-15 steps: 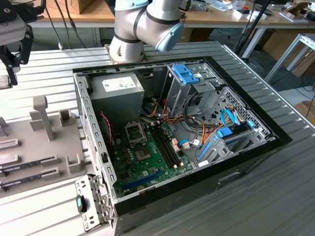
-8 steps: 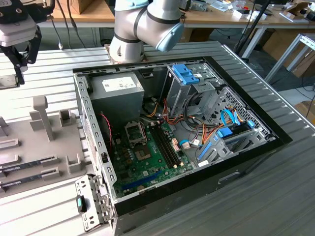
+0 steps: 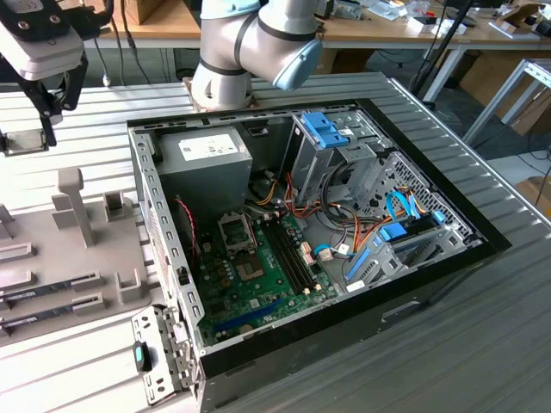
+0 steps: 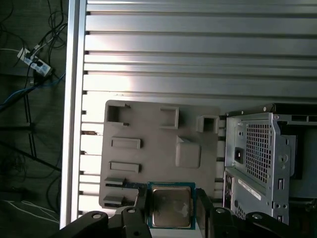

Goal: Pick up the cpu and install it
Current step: 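Pick up the cpu and move it towards the insertion slot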

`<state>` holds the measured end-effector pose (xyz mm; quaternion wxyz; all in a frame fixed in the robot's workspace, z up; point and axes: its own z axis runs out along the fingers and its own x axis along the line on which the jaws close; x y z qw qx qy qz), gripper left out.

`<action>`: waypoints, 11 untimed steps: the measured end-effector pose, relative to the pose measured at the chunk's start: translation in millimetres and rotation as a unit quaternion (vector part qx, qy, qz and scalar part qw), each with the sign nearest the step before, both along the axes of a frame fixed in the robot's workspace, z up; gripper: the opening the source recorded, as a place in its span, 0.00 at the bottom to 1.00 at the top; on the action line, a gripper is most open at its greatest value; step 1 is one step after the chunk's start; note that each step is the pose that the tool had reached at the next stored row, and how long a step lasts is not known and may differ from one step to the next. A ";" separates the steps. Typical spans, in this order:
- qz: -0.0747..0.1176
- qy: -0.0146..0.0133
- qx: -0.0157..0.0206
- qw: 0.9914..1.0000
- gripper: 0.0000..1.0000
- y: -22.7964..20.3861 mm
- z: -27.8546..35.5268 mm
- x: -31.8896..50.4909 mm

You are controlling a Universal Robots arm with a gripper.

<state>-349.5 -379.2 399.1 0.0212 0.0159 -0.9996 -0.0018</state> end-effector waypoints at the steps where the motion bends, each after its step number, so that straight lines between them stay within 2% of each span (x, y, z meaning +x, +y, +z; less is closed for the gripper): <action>1: 0.000 0.000 0.000 1.000 0.47 0.0 0.0 1.0; 11: 0.000 0.000 0.000 1.000 0.47 0.0 0.0 13.5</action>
